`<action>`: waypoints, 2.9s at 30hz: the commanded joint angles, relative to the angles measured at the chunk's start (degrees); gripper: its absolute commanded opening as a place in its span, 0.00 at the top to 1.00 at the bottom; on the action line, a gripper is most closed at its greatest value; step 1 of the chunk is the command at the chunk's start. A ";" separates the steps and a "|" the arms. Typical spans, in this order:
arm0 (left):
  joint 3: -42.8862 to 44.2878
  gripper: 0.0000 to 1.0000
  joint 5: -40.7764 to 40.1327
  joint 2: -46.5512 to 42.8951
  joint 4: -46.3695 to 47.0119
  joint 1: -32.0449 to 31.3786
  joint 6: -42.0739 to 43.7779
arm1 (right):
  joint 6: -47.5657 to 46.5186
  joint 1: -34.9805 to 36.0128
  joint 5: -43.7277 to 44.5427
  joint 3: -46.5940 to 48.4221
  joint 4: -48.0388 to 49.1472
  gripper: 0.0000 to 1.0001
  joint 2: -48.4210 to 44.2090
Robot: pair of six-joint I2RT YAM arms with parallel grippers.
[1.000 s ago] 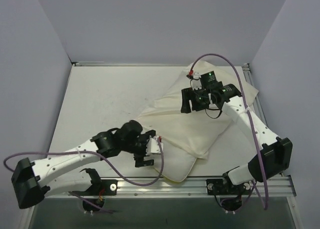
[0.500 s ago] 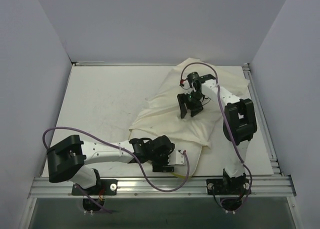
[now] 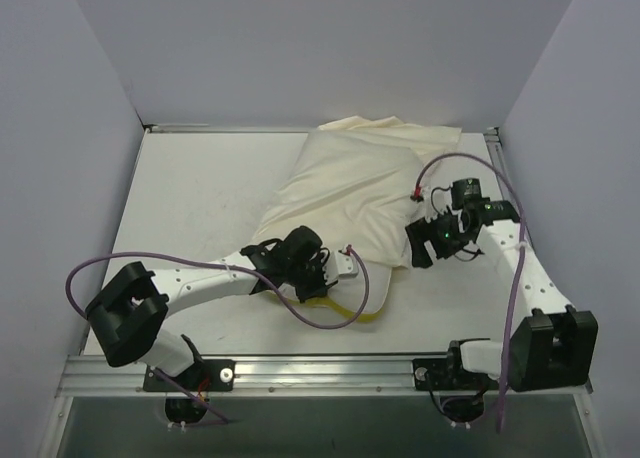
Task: Put the pillow into the pillowcase
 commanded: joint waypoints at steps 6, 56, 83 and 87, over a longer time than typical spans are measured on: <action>4.52 1.00 9.07 0.18 -4.29 2.09 -2.13 | -12.34 3.20 -1.13 -15.47 16.87 0.24 -0.69; -2.06 0.34 4.86 -2.47 12.82 28.47 12.80 | -31.95 -28.70 -17.04 1.50 -26.63 1.00 3.72; 11.00 0.66 -1.21 16.24 17.95 18.45 10.79 | -28.87 -28.79 -14.66 -1.76 -22.84 1.00 4.25; 13.82 0.71 -1.30 18.72 17.33 18.45 8.50 | -28.96 -28.88 -14.84 -2.20 -22.93 1.00 3.64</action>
